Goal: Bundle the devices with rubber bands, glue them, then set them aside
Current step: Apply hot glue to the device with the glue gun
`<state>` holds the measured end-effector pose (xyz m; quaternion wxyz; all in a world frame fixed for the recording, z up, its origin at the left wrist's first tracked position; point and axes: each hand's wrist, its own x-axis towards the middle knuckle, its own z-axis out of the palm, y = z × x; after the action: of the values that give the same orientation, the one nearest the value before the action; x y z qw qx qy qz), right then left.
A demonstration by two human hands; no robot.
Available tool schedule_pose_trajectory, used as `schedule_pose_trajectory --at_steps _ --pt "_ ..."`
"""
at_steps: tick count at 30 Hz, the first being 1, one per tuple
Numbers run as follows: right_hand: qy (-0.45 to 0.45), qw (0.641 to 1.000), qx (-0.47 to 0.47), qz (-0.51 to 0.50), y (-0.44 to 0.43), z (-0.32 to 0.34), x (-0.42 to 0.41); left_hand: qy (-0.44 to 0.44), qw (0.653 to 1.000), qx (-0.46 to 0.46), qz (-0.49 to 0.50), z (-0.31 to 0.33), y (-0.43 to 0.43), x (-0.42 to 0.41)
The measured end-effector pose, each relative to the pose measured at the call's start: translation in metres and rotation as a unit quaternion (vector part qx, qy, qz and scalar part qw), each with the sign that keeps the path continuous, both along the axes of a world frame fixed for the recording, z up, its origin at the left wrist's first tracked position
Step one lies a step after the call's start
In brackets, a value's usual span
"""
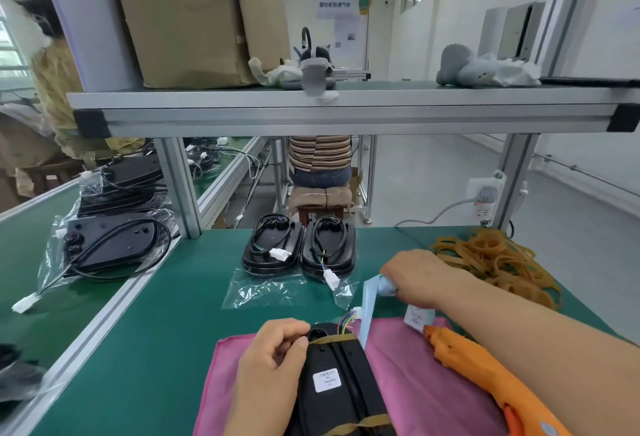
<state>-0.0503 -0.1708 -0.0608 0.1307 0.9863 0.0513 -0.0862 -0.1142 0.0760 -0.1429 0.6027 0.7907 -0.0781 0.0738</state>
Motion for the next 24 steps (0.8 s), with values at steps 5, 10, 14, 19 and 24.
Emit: schedule_pose_trajectory --at_steps 5,10,14,19,24 --pt "0.022 0.999 0.021 -0.015 0.001 -0.005 0.018 0.04 0.999 0.037 -0.003 0.017 -0.004 0.009" --pt "-0.011 0.998 0.067 0.004 0.005 -0.019 0.026 -0.008 0.97 0.238 -0.048 0.055 -0.033 0.039" --pt "-0.029 0.998 0.047 0.006 0.006 -0.023 0.033 0.016 0.884 0.462 -0.07 0.063 -0.081 0.058" --pt "-0.051 0.997 0.056 -0.02 0.003 -0.024 0.035 0.033 0.844 0.532 -0.054 0.053 -0.108 0.079" --pt "-0.085 0.995 0.059 -0.007 -0.002 -0.03 0.03 -0.022 0.968 0.251 0.008 0.071 -0.103 0.105"
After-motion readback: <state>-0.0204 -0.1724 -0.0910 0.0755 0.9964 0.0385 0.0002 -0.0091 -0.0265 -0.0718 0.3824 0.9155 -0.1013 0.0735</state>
